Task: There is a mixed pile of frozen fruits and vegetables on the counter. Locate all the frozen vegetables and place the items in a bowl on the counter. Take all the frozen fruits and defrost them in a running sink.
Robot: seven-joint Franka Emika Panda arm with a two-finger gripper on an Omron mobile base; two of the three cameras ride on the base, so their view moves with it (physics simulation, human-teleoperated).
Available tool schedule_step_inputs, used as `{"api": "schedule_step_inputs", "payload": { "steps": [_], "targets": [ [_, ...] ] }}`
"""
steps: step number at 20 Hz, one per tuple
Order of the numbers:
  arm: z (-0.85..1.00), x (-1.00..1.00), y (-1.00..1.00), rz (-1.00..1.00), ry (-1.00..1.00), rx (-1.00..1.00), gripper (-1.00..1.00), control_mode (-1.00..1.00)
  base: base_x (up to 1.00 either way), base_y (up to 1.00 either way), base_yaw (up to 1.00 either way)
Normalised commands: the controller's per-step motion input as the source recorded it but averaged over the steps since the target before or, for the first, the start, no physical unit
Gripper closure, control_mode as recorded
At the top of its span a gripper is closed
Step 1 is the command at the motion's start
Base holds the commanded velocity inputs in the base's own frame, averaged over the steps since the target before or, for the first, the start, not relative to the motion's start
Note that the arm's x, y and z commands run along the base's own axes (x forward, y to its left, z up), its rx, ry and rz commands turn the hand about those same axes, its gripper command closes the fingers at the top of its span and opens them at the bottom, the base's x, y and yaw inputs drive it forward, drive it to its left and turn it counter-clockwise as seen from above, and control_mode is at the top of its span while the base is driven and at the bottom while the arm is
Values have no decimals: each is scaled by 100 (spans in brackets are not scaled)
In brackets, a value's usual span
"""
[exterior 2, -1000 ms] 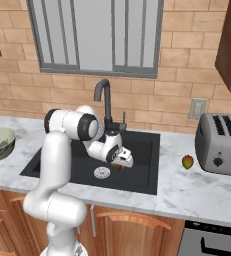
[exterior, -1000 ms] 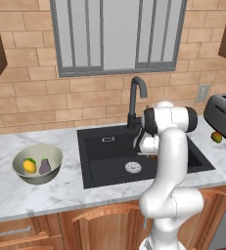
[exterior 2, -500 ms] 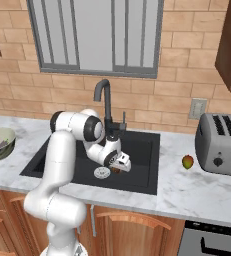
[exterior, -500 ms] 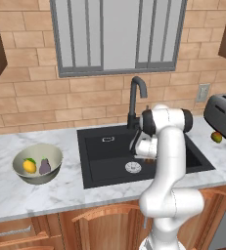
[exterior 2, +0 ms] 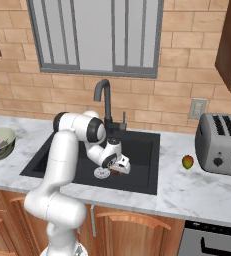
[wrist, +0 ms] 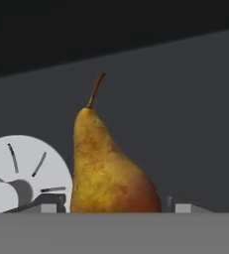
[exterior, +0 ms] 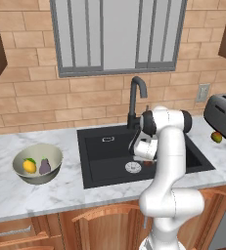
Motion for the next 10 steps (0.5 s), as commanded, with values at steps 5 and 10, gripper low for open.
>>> {"api": "schedule_step_inputs", "payload": {
  "steps": [5,10],
  "targets": [
    [5,0,0,0,1,-1,-100,-100,0,0,0],
    [48,-6,-4,0,11,0,-100,-100,0,0,0]
  ]
}}
